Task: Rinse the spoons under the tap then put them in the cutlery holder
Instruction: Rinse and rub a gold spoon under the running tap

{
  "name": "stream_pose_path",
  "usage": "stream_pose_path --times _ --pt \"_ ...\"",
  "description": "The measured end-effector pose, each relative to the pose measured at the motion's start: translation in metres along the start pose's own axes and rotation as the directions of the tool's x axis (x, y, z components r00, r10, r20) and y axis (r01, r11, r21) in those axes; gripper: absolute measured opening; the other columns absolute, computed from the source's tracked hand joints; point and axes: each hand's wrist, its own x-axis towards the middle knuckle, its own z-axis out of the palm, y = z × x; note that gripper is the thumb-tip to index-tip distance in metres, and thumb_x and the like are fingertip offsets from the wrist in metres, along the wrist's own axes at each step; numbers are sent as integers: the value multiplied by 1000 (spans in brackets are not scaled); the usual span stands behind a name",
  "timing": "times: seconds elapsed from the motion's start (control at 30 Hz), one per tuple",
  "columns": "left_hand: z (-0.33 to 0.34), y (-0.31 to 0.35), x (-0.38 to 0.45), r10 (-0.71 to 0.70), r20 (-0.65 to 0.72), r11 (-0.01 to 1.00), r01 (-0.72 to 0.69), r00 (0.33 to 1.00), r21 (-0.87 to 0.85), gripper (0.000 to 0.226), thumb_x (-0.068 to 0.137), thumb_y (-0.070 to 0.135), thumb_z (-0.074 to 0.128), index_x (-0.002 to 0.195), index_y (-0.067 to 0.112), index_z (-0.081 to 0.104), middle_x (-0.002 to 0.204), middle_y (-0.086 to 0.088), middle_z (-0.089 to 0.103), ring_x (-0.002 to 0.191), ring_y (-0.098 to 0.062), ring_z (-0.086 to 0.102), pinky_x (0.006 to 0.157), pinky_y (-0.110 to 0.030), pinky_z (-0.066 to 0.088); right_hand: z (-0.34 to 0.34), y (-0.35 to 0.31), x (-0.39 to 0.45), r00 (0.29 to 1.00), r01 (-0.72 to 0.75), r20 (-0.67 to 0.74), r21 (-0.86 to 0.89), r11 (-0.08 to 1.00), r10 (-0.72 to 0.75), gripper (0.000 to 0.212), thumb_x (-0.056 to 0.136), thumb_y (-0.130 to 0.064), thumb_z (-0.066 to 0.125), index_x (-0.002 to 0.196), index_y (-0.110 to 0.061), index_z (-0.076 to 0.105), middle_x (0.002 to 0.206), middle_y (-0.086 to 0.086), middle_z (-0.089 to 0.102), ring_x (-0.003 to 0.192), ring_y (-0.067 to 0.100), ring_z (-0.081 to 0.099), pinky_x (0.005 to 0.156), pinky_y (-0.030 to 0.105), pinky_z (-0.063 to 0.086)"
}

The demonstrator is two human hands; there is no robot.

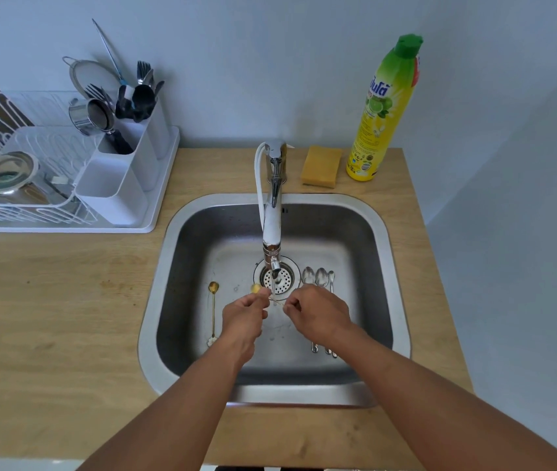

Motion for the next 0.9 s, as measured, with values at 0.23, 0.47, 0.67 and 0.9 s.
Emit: stream_pose_path --times 0.23,0.47,0.67,0.9 --pt "3 1 0 46 74 997 -50 996 59 10 91 35 77 90 26 79 80 12 77 77 -4 64 62 -24 45 4 -12 4 999 -2 35 10 1000 2 24 98 -43 55 83 -30 69 87 -11 71 83 17 66 65 30 46" --pt "-4 8 1 197 137 960 -219 971 175 13 95 37 72 82 36 75 80 20 76 86 5 68 69 -15 46 13 -1 8 984 -178 117 528 830 137 22 95 -38 67 79 -24 74 78 -9 73 77 9 68 77 35 55" --pt "-13 -7 -2 165 172 958 -199 971 206 13 97 37 68 92 32 78 88 17 76 83 2 66 68 -18 46 12 -10 21 960 -275 204 804 528 189 11 93 -28 75 95 -20 81 98 -9 80 102 5 70 92 24 50" --pt "-19 -3 -3 89 227 967 -139 970 214 17 99 40 65 92 31 78 92 8 76 85 -9 67 70 -25 50 17 -13 16 944 -328 258 798 506 204 17 94 -25 74 80 -24 82 92 -14 80 83 -7 68 71 19 45"
